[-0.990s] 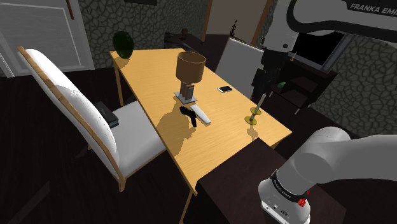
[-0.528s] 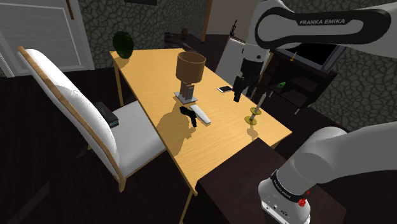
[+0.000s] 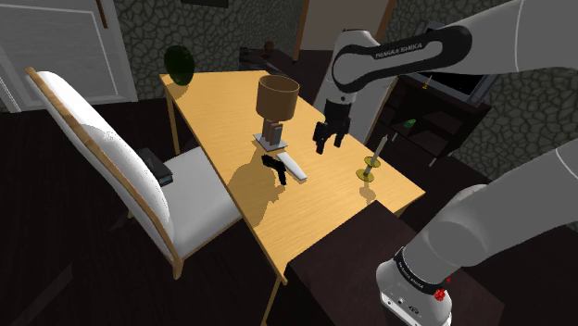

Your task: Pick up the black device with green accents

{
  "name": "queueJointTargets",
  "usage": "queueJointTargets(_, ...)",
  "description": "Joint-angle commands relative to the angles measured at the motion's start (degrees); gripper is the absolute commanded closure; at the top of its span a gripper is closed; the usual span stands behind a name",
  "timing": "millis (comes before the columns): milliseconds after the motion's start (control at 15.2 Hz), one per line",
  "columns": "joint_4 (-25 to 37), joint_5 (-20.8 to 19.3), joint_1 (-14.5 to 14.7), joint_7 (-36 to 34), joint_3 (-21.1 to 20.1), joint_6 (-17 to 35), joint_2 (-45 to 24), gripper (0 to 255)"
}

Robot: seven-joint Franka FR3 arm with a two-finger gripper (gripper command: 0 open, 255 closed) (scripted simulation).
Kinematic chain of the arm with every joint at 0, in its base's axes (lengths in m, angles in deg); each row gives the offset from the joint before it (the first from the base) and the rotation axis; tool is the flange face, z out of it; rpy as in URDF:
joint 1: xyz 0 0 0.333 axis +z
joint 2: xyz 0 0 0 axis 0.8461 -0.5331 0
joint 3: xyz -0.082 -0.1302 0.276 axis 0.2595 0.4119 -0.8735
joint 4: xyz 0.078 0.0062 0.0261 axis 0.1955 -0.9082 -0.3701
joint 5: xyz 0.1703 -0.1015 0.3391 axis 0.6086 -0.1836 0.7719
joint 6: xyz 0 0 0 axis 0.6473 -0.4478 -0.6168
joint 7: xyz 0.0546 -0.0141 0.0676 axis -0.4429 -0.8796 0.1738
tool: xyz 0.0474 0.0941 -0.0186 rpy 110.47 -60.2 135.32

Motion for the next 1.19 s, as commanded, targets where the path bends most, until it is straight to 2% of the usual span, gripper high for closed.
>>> queueJointTargets(0, 1.8, -0.1, 0.1, -0.4, -0.3, 2.9, -4.6, 0)
queueJointTargets(594, 13.3, -1.8, 0.0, -1.5, -0.3, 12.0, -25.1, 0)
queueJointTargets(1122, 28.6, -3.3, 0.2, -2.5, 0.2, 15.0, -43.3, 0)
